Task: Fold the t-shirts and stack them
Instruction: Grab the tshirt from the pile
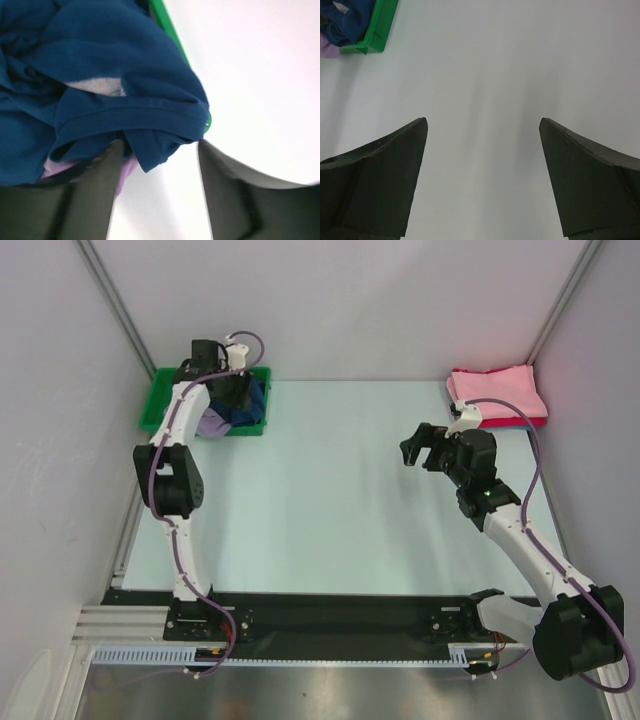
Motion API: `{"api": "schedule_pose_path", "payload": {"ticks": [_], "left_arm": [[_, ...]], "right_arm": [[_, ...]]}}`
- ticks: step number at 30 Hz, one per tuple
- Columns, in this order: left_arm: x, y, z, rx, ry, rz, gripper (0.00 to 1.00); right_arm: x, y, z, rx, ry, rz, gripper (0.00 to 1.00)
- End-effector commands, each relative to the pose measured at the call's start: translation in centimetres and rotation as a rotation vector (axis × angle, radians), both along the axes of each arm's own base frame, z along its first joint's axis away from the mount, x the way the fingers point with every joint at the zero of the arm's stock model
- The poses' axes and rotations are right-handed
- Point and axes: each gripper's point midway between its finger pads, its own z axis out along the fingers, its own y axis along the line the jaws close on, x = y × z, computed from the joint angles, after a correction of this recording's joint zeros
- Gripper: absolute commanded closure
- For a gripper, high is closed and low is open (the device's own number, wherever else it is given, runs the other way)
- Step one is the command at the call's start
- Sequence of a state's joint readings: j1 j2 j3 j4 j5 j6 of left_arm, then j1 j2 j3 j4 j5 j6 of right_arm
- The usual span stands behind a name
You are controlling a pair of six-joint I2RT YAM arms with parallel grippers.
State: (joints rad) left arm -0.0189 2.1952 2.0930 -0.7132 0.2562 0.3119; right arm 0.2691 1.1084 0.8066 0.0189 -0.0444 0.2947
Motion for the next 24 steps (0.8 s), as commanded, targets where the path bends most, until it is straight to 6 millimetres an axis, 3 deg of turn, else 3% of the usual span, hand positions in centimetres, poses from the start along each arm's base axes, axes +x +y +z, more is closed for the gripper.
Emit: {"api": "schedule_pose_path", "payload": {"ticks": [1,3,8,14,15,17,19,22,24], "left_arm": [[-0.2,1.4,1.5,0.076,-0.046,0.017,0.3],[-0.3,2.0,0.1,0.109,-0.019,0.029,0.24],[0.0,2.3,-1.1,0.148,-0.03,0.017,0.25],[0.9,2.4,-2.6,0.163,-0.002,0.011,0.49],[1.0,2.4,-2.6,0.162,-0.003,0.013,0.59],[1.2,2.2,-1.8,0.15,-0.026,0.006,0.75],[1.2,1.7,-0.9,0.123,-0.044,0.0,0.99],[1.3,1.1,2.4,0.086,-0.109,0.002,1.0],[1.5,1.3,6.6,0.065,-0.192,0.019,1.0]], "right_arm": [[0.0,-0.2,2.6,0.008,-0.077,-0.01,0.0],[-0.1,-0.2,2.5,0.008,-0.077,-0.01,0.0],[0.0,-0.2,2.2,0.011,-0.063,-0.012,0.0],[-0.1,-0.2,2.4,0.006,-0.066,-0.015,0.0],[-0.1,-0.3,2.5,0.006,-0.071,-0.016,0.0],[-0.1,-0.5,2.6,0.002,-0.075,-0.023,0.0],[-0.2,-0.5,2.6,0.001,-0.072,-0.023,0.0],[-0.2,-0.4,2.9,0.009,-0.08,-0.021,0.0],[-0.1,-0.4,3.1,0.013,-0.086,-0.02,0.0]]}}
